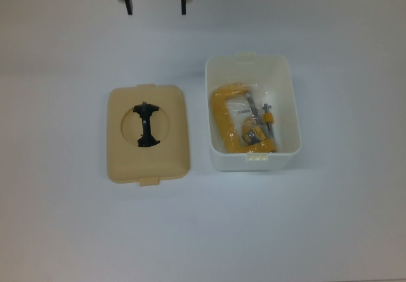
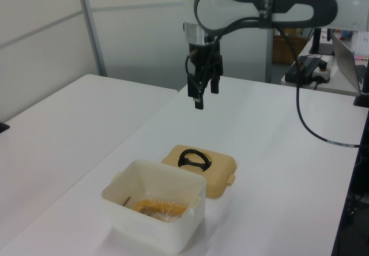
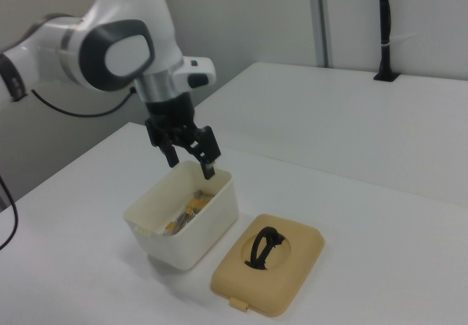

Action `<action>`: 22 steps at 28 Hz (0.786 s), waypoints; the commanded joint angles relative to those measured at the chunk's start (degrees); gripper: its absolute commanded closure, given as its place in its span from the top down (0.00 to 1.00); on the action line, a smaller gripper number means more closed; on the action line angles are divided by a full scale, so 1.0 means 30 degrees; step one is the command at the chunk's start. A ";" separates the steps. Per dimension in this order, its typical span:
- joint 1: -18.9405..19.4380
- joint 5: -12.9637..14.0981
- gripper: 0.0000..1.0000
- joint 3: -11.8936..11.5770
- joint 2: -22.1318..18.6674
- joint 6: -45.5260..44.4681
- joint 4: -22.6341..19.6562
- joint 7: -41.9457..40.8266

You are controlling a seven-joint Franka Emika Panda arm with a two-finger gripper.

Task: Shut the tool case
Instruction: 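Move the gripper down toward the black handle of the beige lid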

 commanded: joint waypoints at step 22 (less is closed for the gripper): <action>-0.0433 -0.0868 1.00 -0.0253 0.3407 0.6475 -0.2153 -0.1286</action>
